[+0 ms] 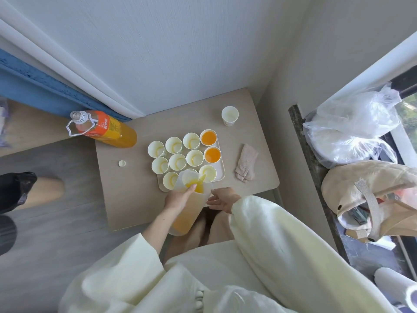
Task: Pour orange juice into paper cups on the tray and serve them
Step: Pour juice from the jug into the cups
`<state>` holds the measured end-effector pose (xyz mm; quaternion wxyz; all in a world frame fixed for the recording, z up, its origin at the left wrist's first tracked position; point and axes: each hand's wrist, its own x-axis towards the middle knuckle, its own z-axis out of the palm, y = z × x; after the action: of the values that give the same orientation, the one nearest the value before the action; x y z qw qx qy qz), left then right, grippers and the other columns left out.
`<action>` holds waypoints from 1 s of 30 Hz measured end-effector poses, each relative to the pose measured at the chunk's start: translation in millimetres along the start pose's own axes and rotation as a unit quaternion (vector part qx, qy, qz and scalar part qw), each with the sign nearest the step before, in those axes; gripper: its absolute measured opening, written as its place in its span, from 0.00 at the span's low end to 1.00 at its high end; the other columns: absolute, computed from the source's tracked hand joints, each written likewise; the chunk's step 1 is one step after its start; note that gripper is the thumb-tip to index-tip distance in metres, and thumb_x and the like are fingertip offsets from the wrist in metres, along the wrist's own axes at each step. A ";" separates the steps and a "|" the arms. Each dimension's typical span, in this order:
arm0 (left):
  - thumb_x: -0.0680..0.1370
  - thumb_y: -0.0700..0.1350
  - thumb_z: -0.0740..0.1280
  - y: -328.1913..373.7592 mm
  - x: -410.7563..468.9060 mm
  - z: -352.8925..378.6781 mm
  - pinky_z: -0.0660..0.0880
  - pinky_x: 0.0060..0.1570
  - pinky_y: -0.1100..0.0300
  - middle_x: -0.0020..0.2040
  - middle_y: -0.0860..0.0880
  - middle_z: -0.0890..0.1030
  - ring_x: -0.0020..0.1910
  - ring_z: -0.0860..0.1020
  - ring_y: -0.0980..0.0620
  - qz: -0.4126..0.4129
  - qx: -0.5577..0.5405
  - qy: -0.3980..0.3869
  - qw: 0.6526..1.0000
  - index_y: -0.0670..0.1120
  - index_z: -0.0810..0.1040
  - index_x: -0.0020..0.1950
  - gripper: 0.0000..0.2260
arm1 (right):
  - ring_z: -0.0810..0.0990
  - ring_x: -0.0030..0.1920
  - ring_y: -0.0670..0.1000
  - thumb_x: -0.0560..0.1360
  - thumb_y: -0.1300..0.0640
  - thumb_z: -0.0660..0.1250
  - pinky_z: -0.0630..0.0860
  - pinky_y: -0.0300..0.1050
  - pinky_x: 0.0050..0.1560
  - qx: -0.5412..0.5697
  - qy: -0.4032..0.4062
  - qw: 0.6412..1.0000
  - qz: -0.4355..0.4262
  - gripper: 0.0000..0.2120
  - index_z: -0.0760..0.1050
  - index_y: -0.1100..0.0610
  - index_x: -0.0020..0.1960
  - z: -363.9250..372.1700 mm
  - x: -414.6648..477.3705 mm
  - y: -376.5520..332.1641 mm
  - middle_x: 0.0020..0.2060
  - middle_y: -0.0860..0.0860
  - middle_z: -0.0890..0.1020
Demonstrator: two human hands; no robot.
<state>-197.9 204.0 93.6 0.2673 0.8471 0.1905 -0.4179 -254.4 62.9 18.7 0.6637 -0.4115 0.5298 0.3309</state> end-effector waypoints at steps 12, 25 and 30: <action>0.75 0.64 0.66 -1.0 2.4 2.5 0.68 0.33 0.60 0.28 0.48 0.70 0.32 0.72 0.48 -0.007 -0.002 -0.005 1.000 0.45 0.65 0.31 0.25 | 0.80 0.39 0.54 0.79 0.63 0.63 0.79 0.48 0.37 0.007 -0.002 1.000 0.003 0.10 0.73 0.67 0.58 -2.4 2.0 -0.6 0.41 0.59 0.77; 0.74 0.64 0.66 -5.4 6.4 3.6 0.67 0.32 0.59 0.27 0.49 0.70 0.28 0.71 0.51 0.001 0.004 0.001 1.000 0.46 0.66 0.31 0.24 | 0.81 0.39 0.55 0.79 0.64 0.63 0.79 0.51 0.41 0.006 -0.002 1.000 0.004 0.10 0.73 0.68 0.58 -0.9 2.8 1.0 0.42 0.59 0.77; 0.75 0.63 0.66 -10.6 8.3 3.7 0.67 0.34 0.57 0.28 0.50 0.70 0.31 0.71 0.49 0.011 -0.007 0.000 1.000 0.33 0.78 0.53 0.31 | 0.81 0.39 0.54 0.79 0.64 0.63 0.79 0.50 0.38 0.008 -0.003 1.000 0.003 0.10 0.73 0.68 0.58 0.2 -0.2 1.9 0.43 0.59 0.77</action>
<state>-201.1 210.9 81.8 0.2782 0.8472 0.1841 -0.4134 -256.1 63.9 18.5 0.6674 -0.4040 0.5316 0.3298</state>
